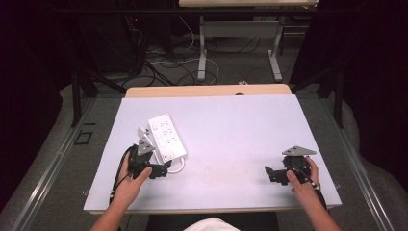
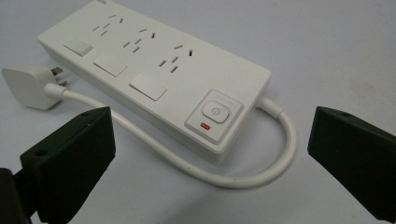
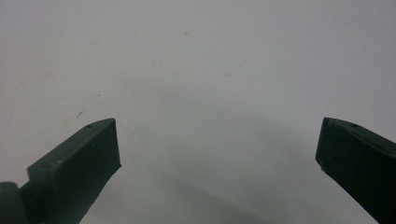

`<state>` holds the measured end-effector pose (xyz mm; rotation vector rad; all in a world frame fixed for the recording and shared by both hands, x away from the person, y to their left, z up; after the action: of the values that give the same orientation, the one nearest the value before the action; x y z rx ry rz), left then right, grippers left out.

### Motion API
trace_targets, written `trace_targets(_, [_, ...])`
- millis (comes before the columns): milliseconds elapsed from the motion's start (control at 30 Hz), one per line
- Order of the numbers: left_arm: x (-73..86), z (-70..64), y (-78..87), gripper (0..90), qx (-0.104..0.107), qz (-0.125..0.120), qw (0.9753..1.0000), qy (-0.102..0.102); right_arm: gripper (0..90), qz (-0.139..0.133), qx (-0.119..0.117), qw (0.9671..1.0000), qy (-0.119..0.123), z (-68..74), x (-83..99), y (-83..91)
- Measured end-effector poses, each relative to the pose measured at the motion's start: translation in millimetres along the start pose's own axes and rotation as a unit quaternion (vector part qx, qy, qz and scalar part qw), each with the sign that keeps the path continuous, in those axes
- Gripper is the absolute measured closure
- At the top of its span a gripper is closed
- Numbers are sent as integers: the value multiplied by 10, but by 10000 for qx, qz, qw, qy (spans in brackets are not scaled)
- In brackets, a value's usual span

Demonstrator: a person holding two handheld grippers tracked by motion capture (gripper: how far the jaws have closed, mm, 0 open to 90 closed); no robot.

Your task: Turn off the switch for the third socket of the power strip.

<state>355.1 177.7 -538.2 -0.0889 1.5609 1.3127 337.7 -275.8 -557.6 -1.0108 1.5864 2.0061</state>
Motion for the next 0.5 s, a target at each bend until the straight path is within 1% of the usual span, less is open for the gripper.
trace_targets(33, [4,-13,-12,7,-16,-39,10000,31,0,10,-26,10000,-26,5,3,-2])
trace_targets(67, [8,-25,-18,8,36,-54,10000,61,0,19,-34,10000,-2,1,5,-3])
trace_targets(100, [18,-28,-26,8,-23,-53,10000,15,0,18,-27,10000,10,-1,6,-5])
trace_targets(167, [28,-51,-37,7,25,-56,10000,61,0,19,-41,10000,2,-3,7,-8])
trace_targets(200, [36,-54,-42,8,8,-54,10000,21,0,11,-38,10000,-18,-2,7,-10])
trace_targets(233, [39,-63,-46,7,11,-60,10000,36,0,0,-46,10000,-24,-3,6,-13])
trace_targets(267, [42,-73,-47,8,55,-65,10000,37,0,-4,-58,10000,-7,-8,7,-14])
trace_targets(300, [48,-76,-49,8,28,-85,10000,3,0,2,-59,10000,-27,-8,9,-15])
trace_targets(333, [48,-85,-49,9,65,-103,9999,23,0,-2,-45,10000,-43,-12,10,-16])
trace_targets(367, [53,-97,-54,9,60,-143,9999,46,0,10,-60,10000,-73,-10,13,-19])
trace_targets(400, [57,-98,-51,10,94,-122,9999,26,0,16,-64,10000,-53,-17,15,-22])
trace_targets(433, [63,-104,-58,11,73,-157,9998,29,0,16,-56,10000,-61,-19,16,-24])
trace_targets(467, [65,-113,-61,12,144,-159,9998,47,0,15,-71,10000,-63,-20,17,-28])
trace_targets(500, [68,-122,-65,12,151,-172,9997,56,0,15,-65,10000,-53,-23,18,-29])
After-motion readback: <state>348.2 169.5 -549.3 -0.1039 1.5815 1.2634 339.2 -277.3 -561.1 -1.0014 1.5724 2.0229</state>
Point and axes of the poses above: each handheld gripper's, and its own axes: y roughly backward along the jaws, x roughly out of its underside, z roughly to its left, the point moved 3 cm from there along -y, roughly forward along the jaws, and after that the axes turned 9 degrees about -y, right-handed, at the moved point
